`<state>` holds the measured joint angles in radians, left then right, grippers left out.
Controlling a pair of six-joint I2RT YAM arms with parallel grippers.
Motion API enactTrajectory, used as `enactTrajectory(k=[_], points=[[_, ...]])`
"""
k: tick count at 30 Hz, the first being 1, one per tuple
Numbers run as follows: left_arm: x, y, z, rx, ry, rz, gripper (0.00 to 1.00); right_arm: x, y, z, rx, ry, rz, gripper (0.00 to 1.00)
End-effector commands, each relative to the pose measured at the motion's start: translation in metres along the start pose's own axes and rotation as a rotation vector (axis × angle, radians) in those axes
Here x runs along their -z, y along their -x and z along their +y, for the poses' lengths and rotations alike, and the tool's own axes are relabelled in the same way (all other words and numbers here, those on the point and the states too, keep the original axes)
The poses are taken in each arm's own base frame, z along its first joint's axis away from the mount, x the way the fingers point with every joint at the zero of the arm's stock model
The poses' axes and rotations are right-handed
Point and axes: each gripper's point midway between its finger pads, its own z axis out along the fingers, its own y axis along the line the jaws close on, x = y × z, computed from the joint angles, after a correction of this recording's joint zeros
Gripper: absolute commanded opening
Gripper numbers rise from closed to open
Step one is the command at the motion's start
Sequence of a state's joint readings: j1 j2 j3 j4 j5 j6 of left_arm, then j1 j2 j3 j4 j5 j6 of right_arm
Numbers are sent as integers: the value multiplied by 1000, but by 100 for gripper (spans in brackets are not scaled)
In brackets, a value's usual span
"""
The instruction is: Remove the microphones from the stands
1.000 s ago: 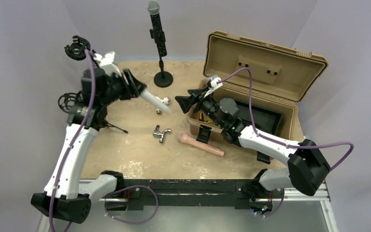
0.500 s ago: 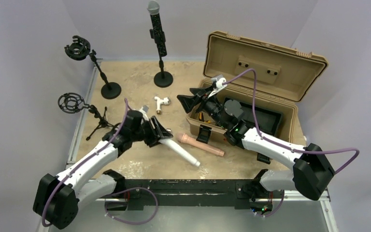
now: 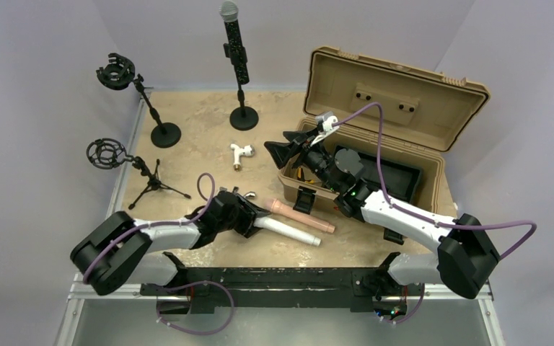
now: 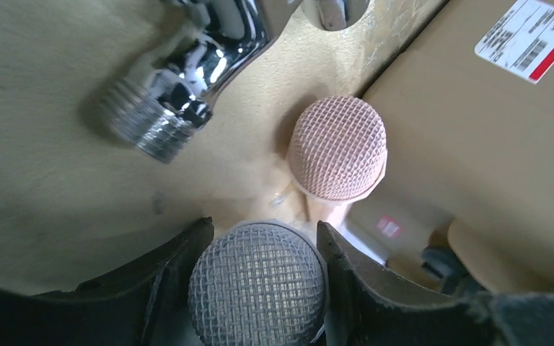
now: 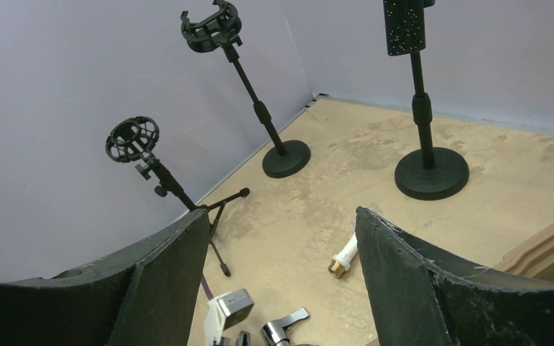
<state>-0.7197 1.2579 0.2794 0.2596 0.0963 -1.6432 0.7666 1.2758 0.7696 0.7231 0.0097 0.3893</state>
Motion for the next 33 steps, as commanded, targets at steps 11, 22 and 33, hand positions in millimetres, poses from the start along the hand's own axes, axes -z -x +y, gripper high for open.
enactTrajectory(k=[11, 22, 33], points=[[-34, -32, 28, 280, 51, 40, 24, 0, 13, 2, -2, 5, -50, 72], [-8, -12, 34, 158, 136, -95, 82, -2, 9, 2, -6, 12, -42, 72], [-10, -14, 30, 120, 119, -83, 96, -1, 11, 2, -5, 8, -45, 72]])
